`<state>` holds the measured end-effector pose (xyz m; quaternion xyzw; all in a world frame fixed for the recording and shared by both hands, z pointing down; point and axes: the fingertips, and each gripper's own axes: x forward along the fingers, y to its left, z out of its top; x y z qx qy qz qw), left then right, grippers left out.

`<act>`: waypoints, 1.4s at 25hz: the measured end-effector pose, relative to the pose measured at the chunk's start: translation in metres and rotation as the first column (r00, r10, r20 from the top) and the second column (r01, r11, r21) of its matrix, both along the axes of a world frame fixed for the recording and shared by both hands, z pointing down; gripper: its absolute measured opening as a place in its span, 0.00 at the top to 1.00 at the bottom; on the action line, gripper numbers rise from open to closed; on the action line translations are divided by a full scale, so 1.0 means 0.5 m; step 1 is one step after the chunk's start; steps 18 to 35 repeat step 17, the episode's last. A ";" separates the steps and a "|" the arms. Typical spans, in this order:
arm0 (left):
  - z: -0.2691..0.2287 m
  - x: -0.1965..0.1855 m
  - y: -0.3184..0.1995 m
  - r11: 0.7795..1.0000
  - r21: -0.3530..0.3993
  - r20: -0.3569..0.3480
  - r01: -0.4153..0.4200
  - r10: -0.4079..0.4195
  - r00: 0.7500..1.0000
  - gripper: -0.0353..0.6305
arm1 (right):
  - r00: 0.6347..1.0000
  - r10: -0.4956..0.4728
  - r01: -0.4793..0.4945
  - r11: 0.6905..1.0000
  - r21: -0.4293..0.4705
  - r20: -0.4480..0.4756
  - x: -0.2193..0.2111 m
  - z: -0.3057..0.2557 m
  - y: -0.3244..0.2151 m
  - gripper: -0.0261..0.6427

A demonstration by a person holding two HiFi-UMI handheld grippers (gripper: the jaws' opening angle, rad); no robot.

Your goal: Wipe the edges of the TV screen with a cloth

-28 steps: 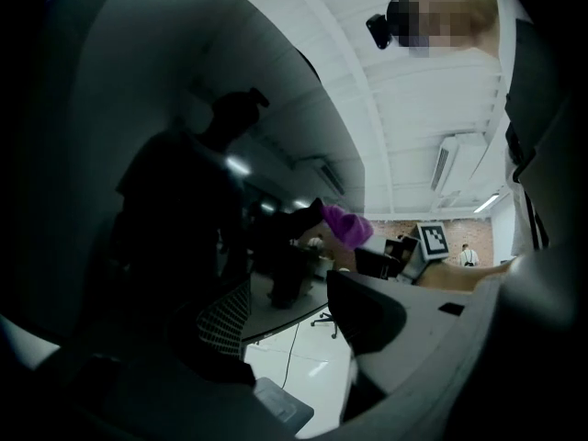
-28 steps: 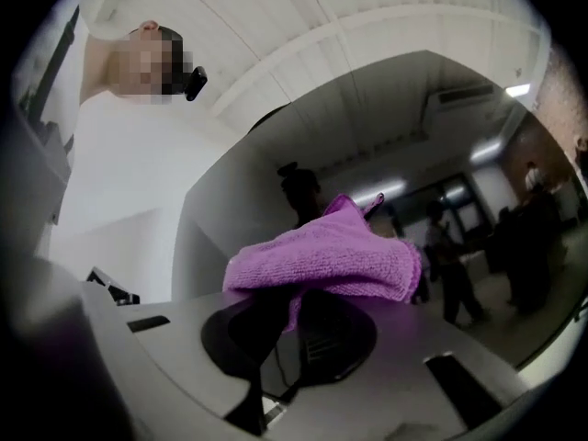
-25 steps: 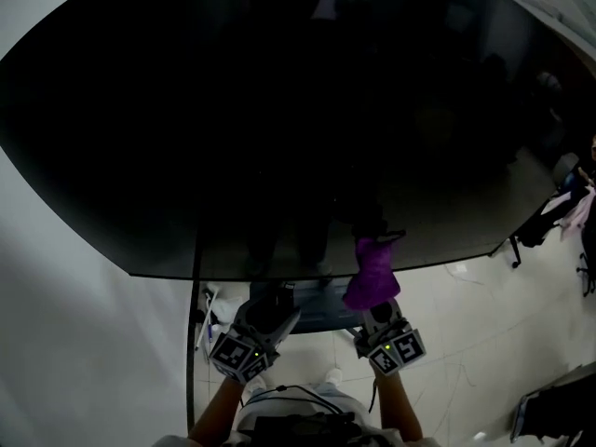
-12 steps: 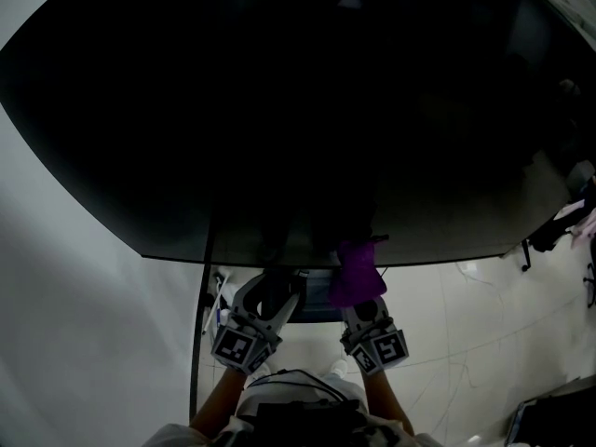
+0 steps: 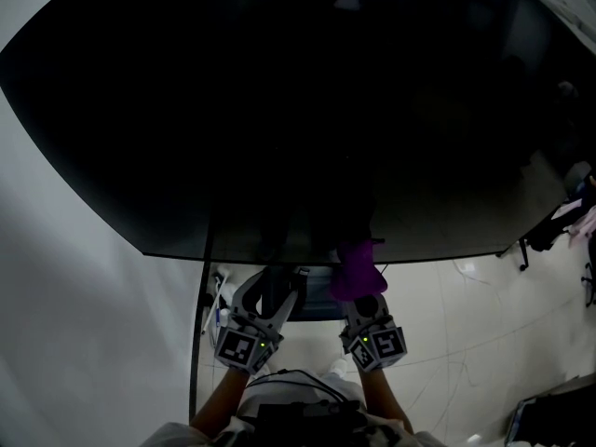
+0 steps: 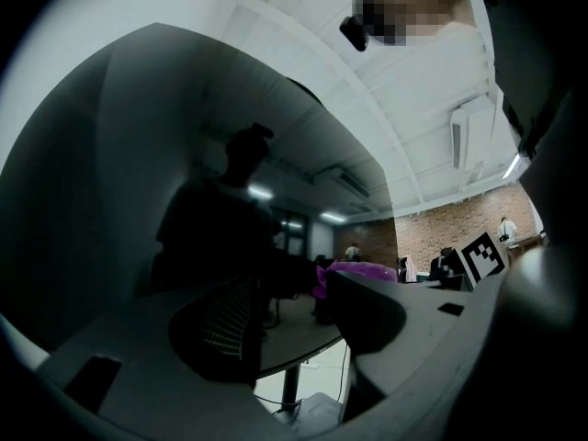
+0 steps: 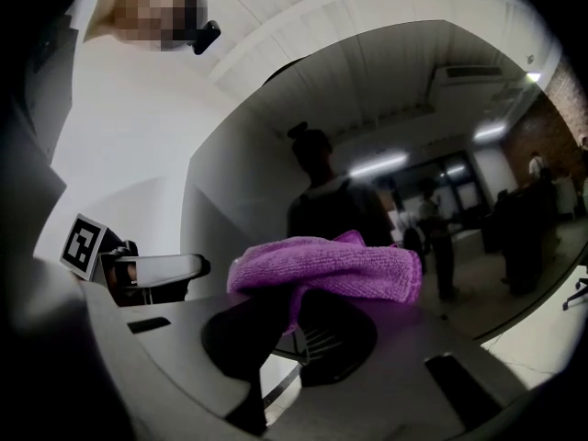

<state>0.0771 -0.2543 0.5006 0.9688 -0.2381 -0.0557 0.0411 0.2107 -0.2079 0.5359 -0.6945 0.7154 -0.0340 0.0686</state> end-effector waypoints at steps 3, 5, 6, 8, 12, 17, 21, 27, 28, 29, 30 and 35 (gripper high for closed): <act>-0.001 -0.003 0.008 1.000 -0.006 0.001 -0.006 0.006 1.000 0.59 | 1.000 0.007 -0.007 1.000 -0.007 0.008 -0.003 -0.004 0.001 0.91; -0.001 -0.004 0.013 1.000 -0.007 0.003 -0.008 0.008 1.000 0.59 | 1.000 0.003 -0.003 1.000 -0.011 0.005 -0.009 -0.003 0.005 0.91; 0.001 -0.005 0.014 1.000 -0.004 0.004 -0.009 0.009 1.000 0.59 | 1.000 0.002 -0.002 1.000 -0.013 0.005 -0.013 -0.002 0.007 0.91; 0.021 -0.016 0.009 1.000 0.018 0.010 -0.006 0.005 1.000 0.59 | 1.000 0.002 -0.001 1.000 -0.020 0.007 -0.022 0.003 0.010 0.91; 0.025 -0.020 0.015 1.000 0.016 0.014 -0.011 0.011 1.000 0.59 | 1.000 0.013 -0.013 1.000 -0.018 0.011 -0.025 0.003 0.022 0.91; 0.049 -0.018 0.010 1.000 0.025 0.011 -0.018 0.017 1.000 0.59 | 0.999 0.026 -0.025 0.999 -0.027 0.023 -0.019 0.017 0.024 0.91; 0.049 -0.018 0.010 1.000 0.025 0.011 -0.018 0.017 1.000 0.59 | 0.999 0.026 -0.025 0.999 -0.027 0.023 -0.019 0.017 0.024 0.91; 0.049 -0.018 0.010 1.000 0.025 0.011 -0.018 0.017 1.000 0.59 | 0.999 0.026 -0.025 0.999 -0.027 0.023 -0.019 0.017 0.024 0.91; 0.049 -0.018 0.010 1.000 0.025 0.011 -0.018 0.017 1.000 0.59 | 0.999 0.026 -0.025 0.999 -0.027 0.023 -0.019 0.017 0.024 0.91; 0.049 -0.018 0.010 1.000 0.025 0.011 -0.018 0.017 1.000 0.59 | 0.999 0.026 -0.025 0.999 -0.027 0.023 -0.019 0.017 0.024 0.91; 0.049 -0.018 0.010 1.000 0.025 0.011 -0.018 0.017 1.000 0.59 | 0.999 0.026 -0.025 0.999 -0.027 0.023 -0.019 0.017 0.024 0.91; 0.049 -0.018 0.010 1.000 0.025 0.011 -0.018 0.017 1.000 0.59 | 0.999 0.026 -0.025 0.999 -0.027 0.023 -0.019 0.017 0.024 0.91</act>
